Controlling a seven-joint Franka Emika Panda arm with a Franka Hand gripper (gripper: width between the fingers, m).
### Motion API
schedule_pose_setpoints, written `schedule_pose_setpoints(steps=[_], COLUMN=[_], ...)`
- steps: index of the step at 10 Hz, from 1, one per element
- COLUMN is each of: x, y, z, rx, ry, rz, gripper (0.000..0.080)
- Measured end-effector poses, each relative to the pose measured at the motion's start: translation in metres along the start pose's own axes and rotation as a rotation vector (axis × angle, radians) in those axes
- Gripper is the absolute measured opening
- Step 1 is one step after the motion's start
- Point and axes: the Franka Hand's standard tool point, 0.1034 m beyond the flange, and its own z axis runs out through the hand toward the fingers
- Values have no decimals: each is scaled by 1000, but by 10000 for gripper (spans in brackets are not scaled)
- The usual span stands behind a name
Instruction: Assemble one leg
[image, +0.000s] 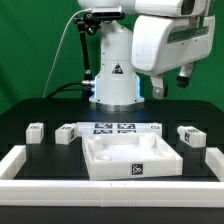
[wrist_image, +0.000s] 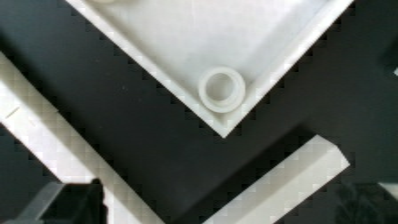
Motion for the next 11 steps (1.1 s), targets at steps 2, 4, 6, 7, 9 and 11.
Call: schedule_pose_setpoints(steps=[2, 4, 6, 7, 9, 11], x=[-7, -25, -37, -38, -37, -40], y=[0, 0, 2, 0, 1, 2], z=[10, 26, 45, 49, 48, 50], rx=[-10, -47, -91, -90, -90, -98], ry=[42, 84, 115, 114, 114, 114], rz=[-56, -173, -311, -315, -312, -371], gripper=[650, 650, 650, 650, 650, 650])
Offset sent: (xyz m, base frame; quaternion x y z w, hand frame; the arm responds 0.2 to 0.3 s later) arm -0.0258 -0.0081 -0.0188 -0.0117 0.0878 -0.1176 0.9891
